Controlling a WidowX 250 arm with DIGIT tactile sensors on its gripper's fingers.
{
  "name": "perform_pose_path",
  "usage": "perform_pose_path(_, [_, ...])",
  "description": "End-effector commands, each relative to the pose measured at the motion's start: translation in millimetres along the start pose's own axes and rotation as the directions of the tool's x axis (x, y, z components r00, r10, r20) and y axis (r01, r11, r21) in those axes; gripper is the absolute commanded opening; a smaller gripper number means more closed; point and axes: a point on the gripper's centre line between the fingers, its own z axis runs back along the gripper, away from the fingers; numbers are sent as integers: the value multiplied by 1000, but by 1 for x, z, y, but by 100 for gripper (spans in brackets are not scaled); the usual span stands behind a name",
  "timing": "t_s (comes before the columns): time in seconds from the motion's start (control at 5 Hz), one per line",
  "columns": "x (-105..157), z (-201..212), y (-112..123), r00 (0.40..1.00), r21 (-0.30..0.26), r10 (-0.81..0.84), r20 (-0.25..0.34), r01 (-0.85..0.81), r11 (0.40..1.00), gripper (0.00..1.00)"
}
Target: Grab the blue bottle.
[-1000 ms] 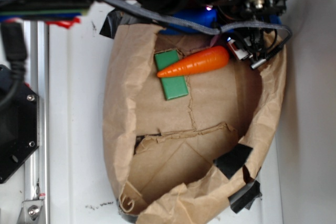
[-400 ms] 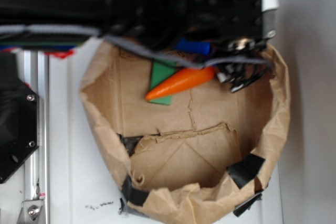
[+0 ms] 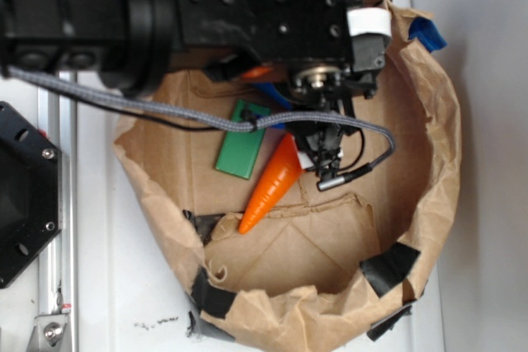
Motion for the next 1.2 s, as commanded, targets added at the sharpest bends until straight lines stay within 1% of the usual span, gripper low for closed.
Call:
perform_pose_path(0.0, [11,15,13,997,6,42,67,-43,999,100])
perform_pose_path(0.6, [11,15,13,997,6,42,67,-43,999,100])
perform_pose_path(0.8, [27,14,24,976,-21,-175,129,180,984,100])
perform_pose_path(1.0, [20,21,31,937,-65,-314,152,327,943,100])
